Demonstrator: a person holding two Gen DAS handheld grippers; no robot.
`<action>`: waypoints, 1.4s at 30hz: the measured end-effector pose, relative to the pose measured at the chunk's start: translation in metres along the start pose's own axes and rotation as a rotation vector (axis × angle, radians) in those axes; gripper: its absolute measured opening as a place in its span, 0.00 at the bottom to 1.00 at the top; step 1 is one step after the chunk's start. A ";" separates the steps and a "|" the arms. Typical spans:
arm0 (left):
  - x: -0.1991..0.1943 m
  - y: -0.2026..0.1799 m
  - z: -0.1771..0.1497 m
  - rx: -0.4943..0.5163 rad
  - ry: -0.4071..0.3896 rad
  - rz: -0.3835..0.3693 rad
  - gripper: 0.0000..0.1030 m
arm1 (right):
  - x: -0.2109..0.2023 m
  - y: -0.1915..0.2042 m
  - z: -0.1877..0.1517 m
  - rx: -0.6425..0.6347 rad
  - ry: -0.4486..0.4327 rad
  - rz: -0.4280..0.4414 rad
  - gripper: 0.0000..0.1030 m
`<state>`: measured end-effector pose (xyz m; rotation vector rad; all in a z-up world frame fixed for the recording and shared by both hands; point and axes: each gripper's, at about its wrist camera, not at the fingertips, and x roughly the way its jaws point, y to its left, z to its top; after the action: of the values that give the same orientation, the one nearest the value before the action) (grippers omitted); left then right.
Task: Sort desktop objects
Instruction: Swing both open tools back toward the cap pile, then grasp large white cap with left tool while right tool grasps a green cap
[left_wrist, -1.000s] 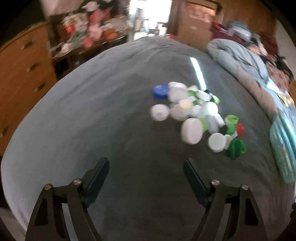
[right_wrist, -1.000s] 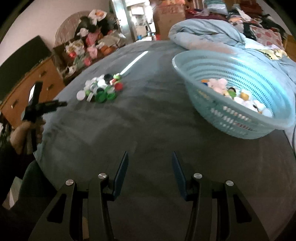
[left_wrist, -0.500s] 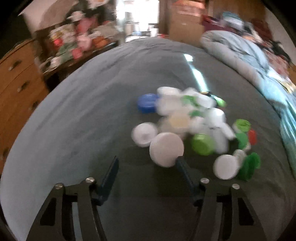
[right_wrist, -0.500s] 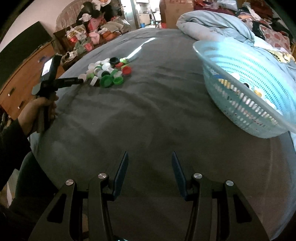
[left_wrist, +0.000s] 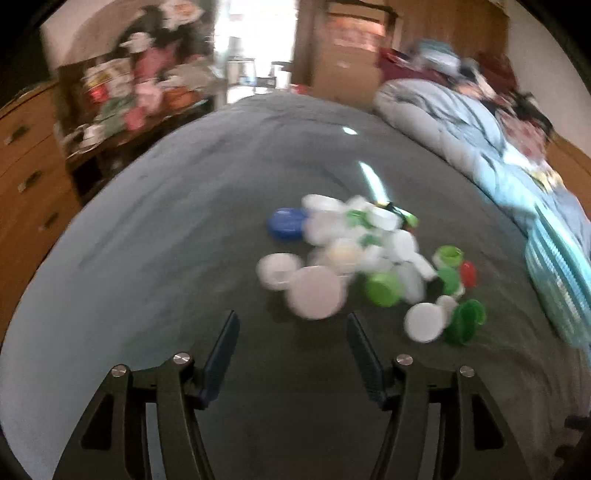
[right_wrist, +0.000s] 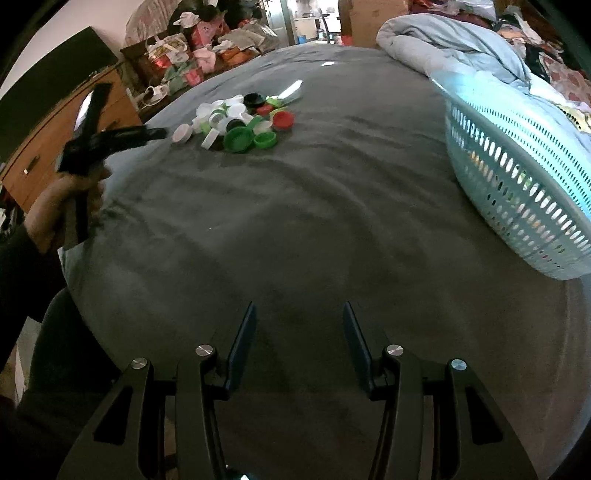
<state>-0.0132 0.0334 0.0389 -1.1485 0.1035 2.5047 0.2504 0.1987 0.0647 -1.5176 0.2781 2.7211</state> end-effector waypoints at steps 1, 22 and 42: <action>0.007 -0.005 0.004 0.009 0.008 0.008 0.64 | -0.001 0.001 0.000 -0.001 0.000 -0.002 0.42; -0.014 0.033 -0.026 -0.138 -0.012 0.022 0.39 | 0.019 0.005 0.061 -0.055 -0.080 0.035 0.42; 0.004 0.036 -0.040 -0.139 0.024 0.011 0.39 | 0.148 0.044 0.164 -0.280 -0.032 0.044 0.33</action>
<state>-0.0001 -0.0072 0.0061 -1.2347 -0.0596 2.5421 0.0292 0.1706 0.0305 -1.5395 -0.0755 2.9174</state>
